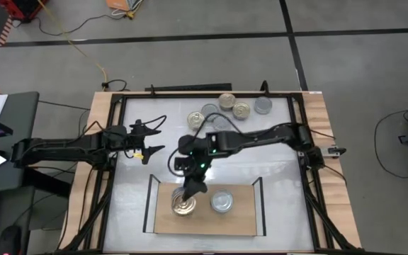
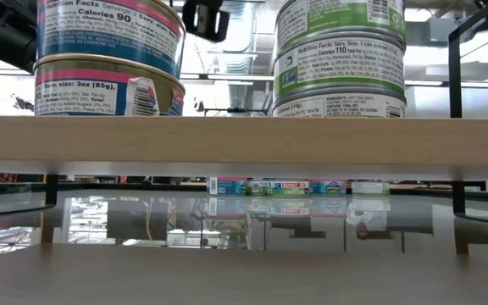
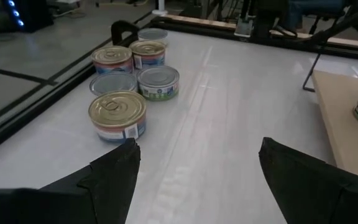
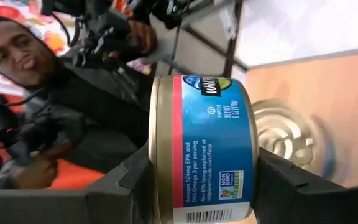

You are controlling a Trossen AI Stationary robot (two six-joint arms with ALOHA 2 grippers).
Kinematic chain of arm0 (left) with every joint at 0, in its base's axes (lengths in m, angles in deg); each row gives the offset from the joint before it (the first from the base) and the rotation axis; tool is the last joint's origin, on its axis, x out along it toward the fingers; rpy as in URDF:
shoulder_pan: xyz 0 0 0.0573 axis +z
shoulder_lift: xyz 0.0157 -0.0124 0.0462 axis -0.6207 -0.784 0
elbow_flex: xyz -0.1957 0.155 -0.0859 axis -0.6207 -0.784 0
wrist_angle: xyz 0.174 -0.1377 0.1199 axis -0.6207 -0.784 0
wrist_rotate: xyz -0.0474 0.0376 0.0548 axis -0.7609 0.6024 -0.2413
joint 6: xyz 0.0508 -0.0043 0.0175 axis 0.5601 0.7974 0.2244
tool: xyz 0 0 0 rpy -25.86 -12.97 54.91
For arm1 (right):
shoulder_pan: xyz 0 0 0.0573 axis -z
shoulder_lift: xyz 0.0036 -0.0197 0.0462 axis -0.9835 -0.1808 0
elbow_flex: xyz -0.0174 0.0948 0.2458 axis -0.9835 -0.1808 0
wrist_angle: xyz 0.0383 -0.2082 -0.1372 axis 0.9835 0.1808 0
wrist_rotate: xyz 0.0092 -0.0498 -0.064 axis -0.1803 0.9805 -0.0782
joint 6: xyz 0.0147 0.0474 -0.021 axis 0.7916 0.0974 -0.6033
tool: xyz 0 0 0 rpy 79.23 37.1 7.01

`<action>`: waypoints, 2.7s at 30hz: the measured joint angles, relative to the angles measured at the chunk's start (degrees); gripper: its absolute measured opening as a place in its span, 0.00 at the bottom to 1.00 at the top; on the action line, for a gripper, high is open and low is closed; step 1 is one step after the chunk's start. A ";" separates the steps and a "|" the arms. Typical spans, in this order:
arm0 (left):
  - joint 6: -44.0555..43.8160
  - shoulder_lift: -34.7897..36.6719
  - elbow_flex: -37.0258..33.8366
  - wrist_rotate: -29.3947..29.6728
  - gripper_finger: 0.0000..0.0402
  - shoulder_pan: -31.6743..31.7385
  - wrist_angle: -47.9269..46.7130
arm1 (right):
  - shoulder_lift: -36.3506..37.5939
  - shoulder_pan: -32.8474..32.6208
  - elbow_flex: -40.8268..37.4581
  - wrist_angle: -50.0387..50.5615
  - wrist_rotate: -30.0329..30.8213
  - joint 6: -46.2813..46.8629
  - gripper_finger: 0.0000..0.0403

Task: Stack canned seafood by type on shelf
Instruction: Stack the blue tuna can on top of the blue tuna can on the shelf

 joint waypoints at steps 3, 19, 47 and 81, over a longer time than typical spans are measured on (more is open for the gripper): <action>0.53 0.02 0.00 0.00 0.79 0.00 0.16 | -1.98 0.01 -0.02 -3.44 -2.08 2.33 0.54; 1.22 0.04 0.00 0.00 0.79 0.00 -1.65 | -7.34 2.46 -0.02 -6.78 -9.44 11.66 0.55; 0.21 0.04 0.00 -0.02 0.79 0.00 -3.07 | -7.30 0.61 -0.02 -1.94 -6.35 9.51 0.61; -0.03 0.04 0.00 -0.07 0.79 0.00 -3.04 | -7.10 2.42 -0.02 0.62 -10.21 16.41 0.81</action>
